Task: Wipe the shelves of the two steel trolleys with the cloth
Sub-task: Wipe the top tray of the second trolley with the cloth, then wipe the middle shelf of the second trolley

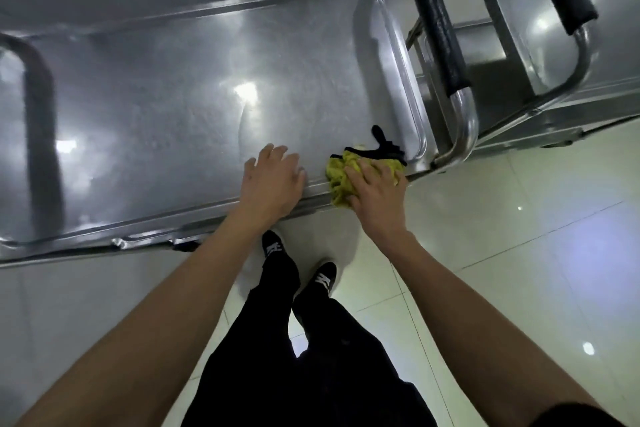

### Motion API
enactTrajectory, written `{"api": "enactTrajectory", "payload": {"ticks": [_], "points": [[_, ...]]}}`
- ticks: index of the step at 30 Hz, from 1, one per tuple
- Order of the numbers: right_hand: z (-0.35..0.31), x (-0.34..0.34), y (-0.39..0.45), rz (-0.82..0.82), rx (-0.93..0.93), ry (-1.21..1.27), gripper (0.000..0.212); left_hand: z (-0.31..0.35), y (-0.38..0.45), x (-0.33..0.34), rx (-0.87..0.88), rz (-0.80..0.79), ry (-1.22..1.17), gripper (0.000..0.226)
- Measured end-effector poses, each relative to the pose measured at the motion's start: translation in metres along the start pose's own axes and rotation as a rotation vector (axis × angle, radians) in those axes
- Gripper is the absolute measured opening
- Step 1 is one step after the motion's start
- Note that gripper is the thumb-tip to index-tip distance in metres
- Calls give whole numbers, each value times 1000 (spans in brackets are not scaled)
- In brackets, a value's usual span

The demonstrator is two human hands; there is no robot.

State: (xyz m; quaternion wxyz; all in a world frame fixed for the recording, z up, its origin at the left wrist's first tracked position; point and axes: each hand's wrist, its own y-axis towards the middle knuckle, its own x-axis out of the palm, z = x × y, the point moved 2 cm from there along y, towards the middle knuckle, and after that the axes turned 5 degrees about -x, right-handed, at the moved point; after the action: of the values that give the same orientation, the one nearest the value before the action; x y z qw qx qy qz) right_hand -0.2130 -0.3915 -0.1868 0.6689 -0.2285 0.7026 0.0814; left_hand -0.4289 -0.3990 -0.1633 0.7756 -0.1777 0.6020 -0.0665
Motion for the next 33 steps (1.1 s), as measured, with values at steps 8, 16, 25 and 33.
{"api": "enactTrajectory", "payload": {"ticks": [8,16,25,33], "points": [[-36,-5,-16,51,-178,3,52,-34,-80,12,-101,40,-86,41],[-106,14,-83,-26,-310,102,50,-76,-159,31,-173,30,-146,43],[-164,46,-169,35,-278,336,52,-127,-268,92,-213,-80,-229,38],[-178,91,-209,-49,-190,381,59,-146,-308,140,-257,-186,-270,46]]}}
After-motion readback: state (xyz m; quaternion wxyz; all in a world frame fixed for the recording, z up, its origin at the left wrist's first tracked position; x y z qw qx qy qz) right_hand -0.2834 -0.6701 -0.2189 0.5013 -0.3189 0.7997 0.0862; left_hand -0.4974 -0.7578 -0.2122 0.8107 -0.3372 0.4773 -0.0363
